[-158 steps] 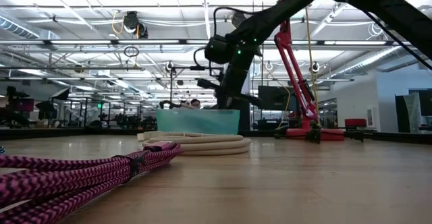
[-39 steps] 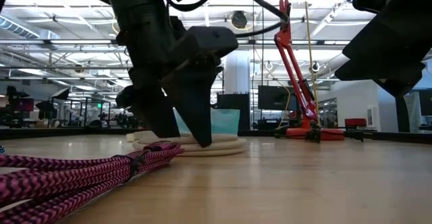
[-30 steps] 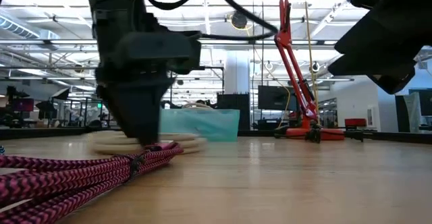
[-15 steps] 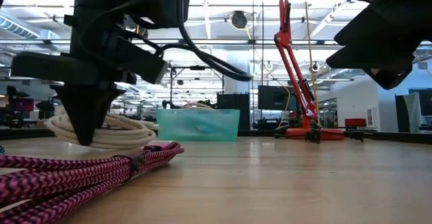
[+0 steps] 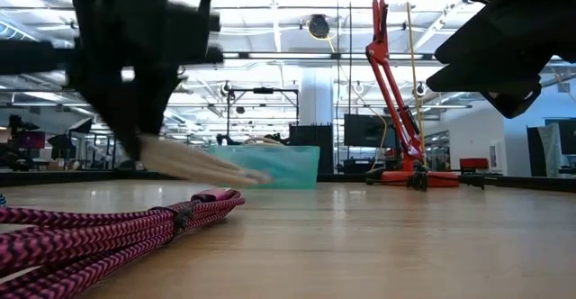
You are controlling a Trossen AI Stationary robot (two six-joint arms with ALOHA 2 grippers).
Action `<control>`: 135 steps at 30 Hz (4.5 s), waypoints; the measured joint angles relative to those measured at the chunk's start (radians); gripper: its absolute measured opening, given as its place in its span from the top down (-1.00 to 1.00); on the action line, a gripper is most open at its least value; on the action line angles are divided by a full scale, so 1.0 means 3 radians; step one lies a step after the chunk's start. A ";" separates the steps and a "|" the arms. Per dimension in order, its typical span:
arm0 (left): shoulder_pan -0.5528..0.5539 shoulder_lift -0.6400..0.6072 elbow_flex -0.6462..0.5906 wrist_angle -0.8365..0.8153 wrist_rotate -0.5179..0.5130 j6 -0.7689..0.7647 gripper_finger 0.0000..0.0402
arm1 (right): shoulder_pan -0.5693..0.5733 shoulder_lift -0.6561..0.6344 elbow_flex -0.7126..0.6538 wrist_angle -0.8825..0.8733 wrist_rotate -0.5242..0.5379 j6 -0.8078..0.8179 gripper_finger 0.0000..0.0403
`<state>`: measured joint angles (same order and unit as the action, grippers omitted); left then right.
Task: Pick & Place USB Port
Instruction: Put the brown HDMI cable into the green bin
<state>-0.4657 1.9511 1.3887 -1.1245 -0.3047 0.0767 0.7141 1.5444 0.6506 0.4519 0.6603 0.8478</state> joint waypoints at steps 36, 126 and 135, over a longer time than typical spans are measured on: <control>-0.0014 0.0000 0.0363 -0.0250 -0.0502 0.1744 0.64 | -0.0064 0.0003 0.0000 -0.0054 -0.0007 -0.0013 0.34; 0.0935 -0.0029 0.0039 0.0216 0.1048 -0.4388 -0.21 | 0.0020 0.0003 -0.0001 -0.0051 -0.0023 0.0001 0.34; 0.0934 -0.0029 0.0040 0.0245 0.0929 -0.4415 -0.30 | 0.0024 0.0003 -0.0001 -0.0051 -0.0025 0.0001 0.34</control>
<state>-0.1856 1.9423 1.4006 -1.0512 -0.0261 -1.2478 0.7212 1.5452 0.6504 0.4366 0.6529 0.8482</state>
